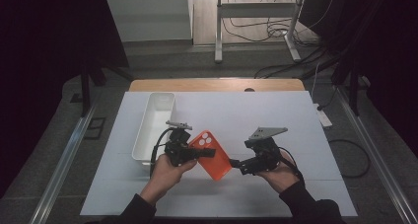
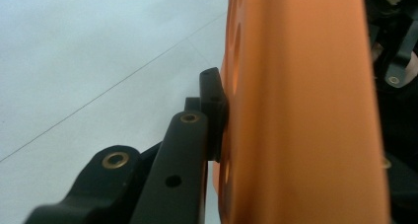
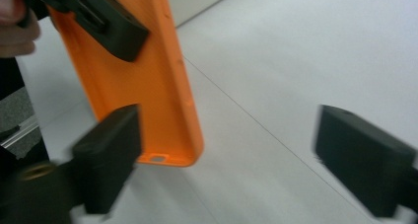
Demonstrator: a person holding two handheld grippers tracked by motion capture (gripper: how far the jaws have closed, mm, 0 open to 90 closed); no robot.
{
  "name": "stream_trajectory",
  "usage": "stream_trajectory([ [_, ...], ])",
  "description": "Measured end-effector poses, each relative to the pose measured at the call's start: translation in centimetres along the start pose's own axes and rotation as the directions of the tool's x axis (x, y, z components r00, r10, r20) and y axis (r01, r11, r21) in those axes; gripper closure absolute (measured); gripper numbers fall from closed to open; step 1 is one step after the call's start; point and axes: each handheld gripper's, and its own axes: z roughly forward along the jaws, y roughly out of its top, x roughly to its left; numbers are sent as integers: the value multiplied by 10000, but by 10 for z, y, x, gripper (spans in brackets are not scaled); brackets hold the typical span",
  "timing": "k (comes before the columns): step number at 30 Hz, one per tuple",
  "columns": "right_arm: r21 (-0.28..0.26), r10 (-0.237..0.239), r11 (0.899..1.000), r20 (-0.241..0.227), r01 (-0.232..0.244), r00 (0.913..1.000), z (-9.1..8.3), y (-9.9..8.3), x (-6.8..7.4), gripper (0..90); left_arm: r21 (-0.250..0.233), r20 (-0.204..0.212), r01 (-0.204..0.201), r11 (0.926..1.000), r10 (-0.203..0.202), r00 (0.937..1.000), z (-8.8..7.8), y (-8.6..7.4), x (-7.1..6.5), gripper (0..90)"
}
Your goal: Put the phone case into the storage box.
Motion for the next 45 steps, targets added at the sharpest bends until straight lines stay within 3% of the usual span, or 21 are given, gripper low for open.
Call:
stream_trajectory([
  [1,24,-40,10000,-48,40,10000,1,-1,-1,0,33,18,-56,10000,56,10000,0,0,0,844],
  [8,-15,-297,9996,-752,297,9967,5,-8,-1,0,132,184,-393,9991,390,9991,-1,-1,0,843],
  [15,268,-464,9984,-1181,499,9919,10,-9,5,0,155,461,-700,9974,693,9965,1,-2,-2,843],
  [21,410,-435,9979,-1495,502,9878,12,-8,10,0,130,856,-1032,9946,1017,9911,3,-2,-5,844],
  [30,1038,-756,9900,-1826,957,9803,19,-5,25,9,88,1499,-1681,9857,1649,9749,6,-1,-13,844],
  [36,1011,-873,9888,-2063,1100,9746,17,-3,27,249,75,1818,-1946,9808,1901,9648,8,-1,-15,844],
  [39,1008,-851,9885,-2443,1126,9660,17,-2,27,370,37,2046,-2092,9779,2040,9574,9,0,-17,843],
  [41,1025,-860,9876,-2804,1189,9560,16,-2,27,474,30,2101,-2205,9754,2150,9537,10,0,-18,843],
  [45,1054,-656,9884,-3510,1090,9341,15,-1,26,661,28,2112,-2256,9742,2200,9524,10,-1,-18,840],
])
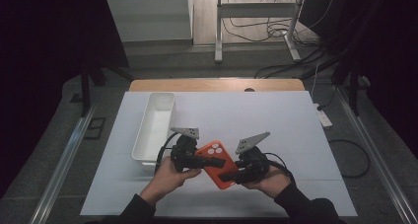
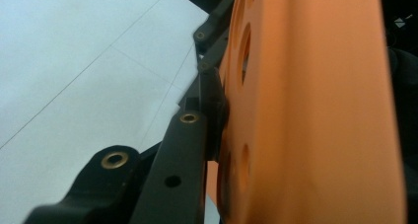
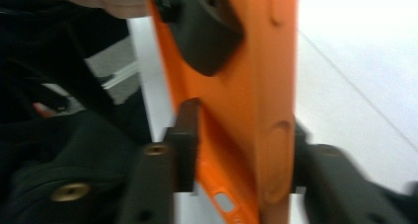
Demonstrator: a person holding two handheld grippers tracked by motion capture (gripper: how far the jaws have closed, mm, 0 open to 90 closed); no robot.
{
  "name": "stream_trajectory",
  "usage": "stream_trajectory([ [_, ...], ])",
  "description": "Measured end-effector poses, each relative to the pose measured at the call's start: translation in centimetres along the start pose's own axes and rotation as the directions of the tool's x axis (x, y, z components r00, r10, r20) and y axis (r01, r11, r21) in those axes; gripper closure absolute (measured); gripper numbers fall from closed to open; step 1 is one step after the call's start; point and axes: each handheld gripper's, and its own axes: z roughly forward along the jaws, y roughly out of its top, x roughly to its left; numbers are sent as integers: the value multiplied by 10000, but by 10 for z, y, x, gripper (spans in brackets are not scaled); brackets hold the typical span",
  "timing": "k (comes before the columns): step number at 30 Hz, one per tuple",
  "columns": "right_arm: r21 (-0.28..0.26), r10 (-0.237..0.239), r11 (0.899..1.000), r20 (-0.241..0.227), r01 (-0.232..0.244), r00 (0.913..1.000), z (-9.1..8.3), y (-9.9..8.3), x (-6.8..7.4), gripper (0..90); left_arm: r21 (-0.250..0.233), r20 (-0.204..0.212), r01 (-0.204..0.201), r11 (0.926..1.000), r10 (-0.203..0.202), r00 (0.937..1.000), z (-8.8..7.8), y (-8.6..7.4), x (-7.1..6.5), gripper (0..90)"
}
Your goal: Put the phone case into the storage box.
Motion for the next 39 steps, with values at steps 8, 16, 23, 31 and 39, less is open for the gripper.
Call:
stream_trajectory([
  [8,-2,-116,9999,-235,116,9997,-6,3,-1,839,-212,-218,-132,9997,127,9997,-2,3,-3,671],
  [16,-441,-262,9986,763,296,9967,-12,4,0,843,104,-2452,-656,9978,662,9672,-9,11,-15,348],
  [23,-852,-188,9959,1171,289,9929,-18,2,-2,842,578,-3941,-1007,9932,1153,9118,-13,14,-22,134],
  [31,-896,-29,9958,1691,183,9856,-20,1,-3,842,913,-4511,-1004,9907,1311,8828,-18,13,-22,15],
  [39,-895,-43,9957,2056,232,9786,-21,1,-2,842,1286,-4774,-945,9872,1451,8666,-17,11,-22,0],
])
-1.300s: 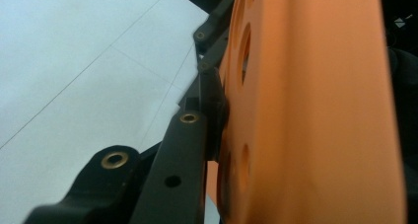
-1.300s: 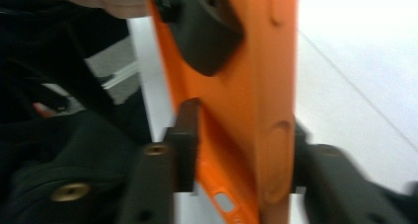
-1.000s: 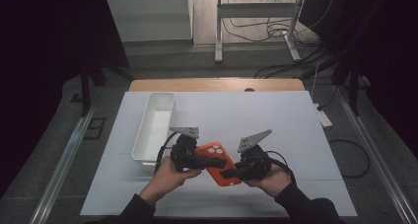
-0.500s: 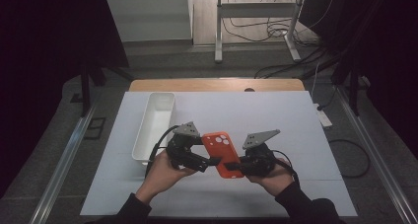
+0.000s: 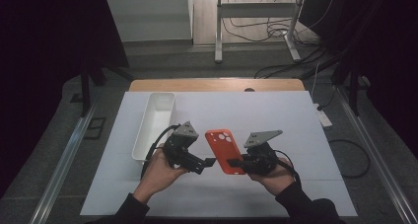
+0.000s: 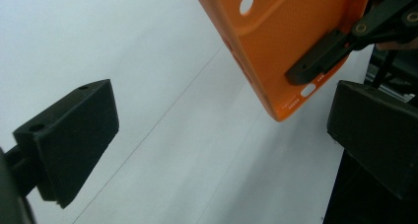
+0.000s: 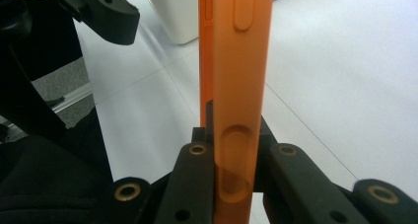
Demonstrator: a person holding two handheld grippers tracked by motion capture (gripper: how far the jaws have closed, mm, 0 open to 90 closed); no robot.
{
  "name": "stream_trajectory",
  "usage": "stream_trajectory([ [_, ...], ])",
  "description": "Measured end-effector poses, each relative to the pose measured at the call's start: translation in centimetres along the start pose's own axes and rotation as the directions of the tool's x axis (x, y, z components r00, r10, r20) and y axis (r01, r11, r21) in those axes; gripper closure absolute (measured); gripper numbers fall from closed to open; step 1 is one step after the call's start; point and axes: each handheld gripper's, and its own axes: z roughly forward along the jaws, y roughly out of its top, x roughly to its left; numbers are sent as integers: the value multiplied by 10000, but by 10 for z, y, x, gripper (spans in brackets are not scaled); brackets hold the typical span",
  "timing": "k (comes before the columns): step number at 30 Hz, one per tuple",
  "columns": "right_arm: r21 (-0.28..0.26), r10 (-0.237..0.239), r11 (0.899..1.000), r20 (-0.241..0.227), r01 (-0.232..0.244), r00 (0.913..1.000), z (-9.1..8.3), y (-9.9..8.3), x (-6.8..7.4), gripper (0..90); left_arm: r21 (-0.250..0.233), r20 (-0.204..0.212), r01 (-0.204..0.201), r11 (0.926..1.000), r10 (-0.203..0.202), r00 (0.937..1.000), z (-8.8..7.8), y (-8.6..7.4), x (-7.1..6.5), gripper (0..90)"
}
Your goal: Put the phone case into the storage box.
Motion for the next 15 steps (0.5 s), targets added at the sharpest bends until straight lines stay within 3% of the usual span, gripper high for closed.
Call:
stream_trajectory([
  [6,1,-36,10000,151,36,9999,0,0,1,842,72,-295,32,10000,-30,9996,0,-1,0,39],
  [14,100,-153,9998,311,150,9994,1,0,2,842,125,34,128,9998,-129,9999,-2,-2,2,219],
  [15,111,-163,9998,336,160,9993,1,0,2,842,176,110,110,9998,-112,9999,-2,-2,2,285],
])
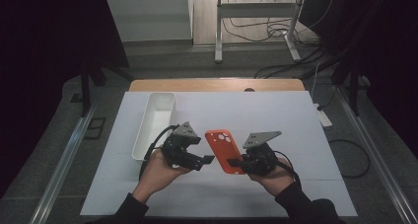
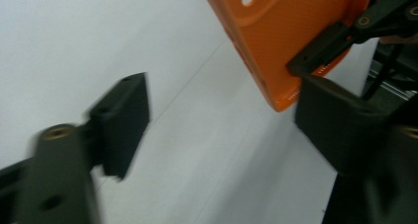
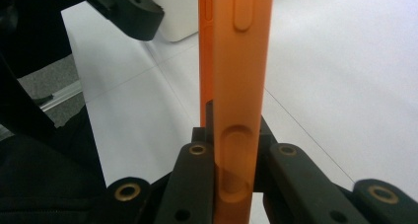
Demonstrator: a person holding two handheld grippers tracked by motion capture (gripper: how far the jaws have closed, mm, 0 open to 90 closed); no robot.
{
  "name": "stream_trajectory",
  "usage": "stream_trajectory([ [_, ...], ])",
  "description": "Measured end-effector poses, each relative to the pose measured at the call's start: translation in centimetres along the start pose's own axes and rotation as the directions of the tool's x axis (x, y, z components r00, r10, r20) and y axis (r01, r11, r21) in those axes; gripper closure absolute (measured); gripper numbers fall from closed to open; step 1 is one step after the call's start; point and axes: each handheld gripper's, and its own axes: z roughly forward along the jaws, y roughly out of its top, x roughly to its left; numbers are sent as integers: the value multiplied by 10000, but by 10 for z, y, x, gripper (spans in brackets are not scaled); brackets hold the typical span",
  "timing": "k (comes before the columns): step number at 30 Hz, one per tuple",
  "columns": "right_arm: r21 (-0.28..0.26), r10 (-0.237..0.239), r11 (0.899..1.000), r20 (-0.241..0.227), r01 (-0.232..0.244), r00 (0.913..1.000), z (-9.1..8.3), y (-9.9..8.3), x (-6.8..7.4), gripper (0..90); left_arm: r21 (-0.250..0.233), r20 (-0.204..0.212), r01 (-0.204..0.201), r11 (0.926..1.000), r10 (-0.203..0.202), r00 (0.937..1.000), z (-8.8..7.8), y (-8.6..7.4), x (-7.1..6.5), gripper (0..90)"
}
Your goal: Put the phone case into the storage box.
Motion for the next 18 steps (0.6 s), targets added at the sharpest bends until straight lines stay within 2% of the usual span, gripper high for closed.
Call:
stream_trajectory([
  [3,25,-63,10000,-2,63,10000,1,0,1,842,38,96,41,10000,-41,9999,1,0,0,369],
  [11,136,-251,9996,3,251,9997,3,1,5,842,-134,707,469,9988,-459,9964,-1,-1,3,582],
  [15,195,-405,9990,-18,405,9992,5,1,8,842,50,1114,479,9988,-482,9926,0,-2,6,744],
  [18,320,-475,9984,29,474,9989,7,1,9,842,141,1169,578,9982,-590,9914,0,-3,8,818],
])
